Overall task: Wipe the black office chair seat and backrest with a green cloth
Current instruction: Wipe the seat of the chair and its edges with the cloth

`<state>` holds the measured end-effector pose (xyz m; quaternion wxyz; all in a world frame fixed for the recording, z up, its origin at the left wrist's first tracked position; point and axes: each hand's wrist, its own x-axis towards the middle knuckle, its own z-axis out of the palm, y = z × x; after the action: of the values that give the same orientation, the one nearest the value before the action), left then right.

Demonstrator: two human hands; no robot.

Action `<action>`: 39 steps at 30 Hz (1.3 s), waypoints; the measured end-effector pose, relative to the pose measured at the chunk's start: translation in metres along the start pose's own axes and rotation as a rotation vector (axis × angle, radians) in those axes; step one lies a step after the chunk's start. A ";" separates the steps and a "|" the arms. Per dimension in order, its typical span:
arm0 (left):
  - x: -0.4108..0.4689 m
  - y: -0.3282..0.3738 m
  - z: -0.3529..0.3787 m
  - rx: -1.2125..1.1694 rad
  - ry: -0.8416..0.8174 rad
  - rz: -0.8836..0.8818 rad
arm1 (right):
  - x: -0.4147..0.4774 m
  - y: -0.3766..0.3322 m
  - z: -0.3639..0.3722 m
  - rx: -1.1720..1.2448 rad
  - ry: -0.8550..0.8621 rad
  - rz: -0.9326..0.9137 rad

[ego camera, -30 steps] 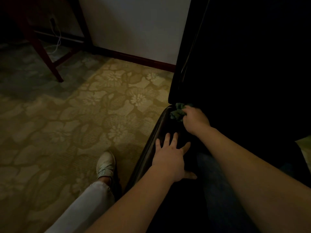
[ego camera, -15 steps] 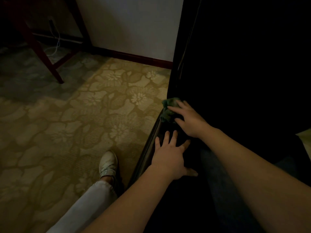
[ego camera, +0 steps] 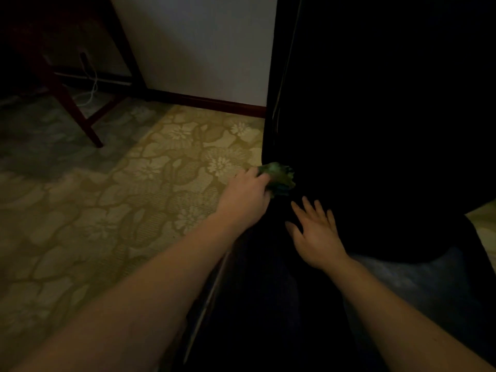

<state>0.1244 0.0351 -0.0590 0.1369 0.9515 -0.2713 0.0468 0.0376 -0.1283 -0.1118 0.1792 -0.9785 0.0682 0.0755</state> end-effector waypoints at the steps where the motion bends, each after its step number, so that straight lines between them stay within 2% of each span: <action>1: 0.011 -0.002 -0.002 0.047 -0.040 0.036 | 0.002 0.000 0.000 0.036 0.018 0.004; 5: 0.048 -0.007 0.001 0.096 -0.338 0.163 | 0.003 -0.001 0.005 0.041 0.097 0.011; 9: 0.067 -0.004 0.017 0.151 -0.503 0.167 | -0.001 -0.002 0.011 -0.012 0.129 0.009; 13: 0.075 -0.005 0.025 0.163 -0.407 0.122 | -0.001 0.000 0.012 -0.020 0.157 0.000; 20: 0.045 -0.030 0.026 -0.033 -0.228 0.003 | -0.003 0.001 0.017 -0.045 0.161 -0.016; 24: 0.033 -0.037 0.025 -0.078 -0.214 -0.023 | -0.003 0.000 0.019 -0.077 0.172 -0.034; 30: 0.067 -0.022 0.029 -0.063 -0.212 -0.089 | -0.006 -0.001 0.021 -0.111 0.199 -0.055; 34: 0.064 -0.019 0.035 -0.086 -0.135 -0.141 | -0.005 0.000 0.022 -0.121 0.205 -0.049; 39: 0.040 -0.036 0.034 -0.110 -0.200 -0.110 | -0.005 0.000 0.022 -0.137 0.195 -0.057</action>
<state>0.1776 0.0348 -0.0931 0.1636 0.9559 -0.2333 -0.0710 0.0302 -0.1195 -0.1316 0.1066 -0.9927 0.0520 -0.0207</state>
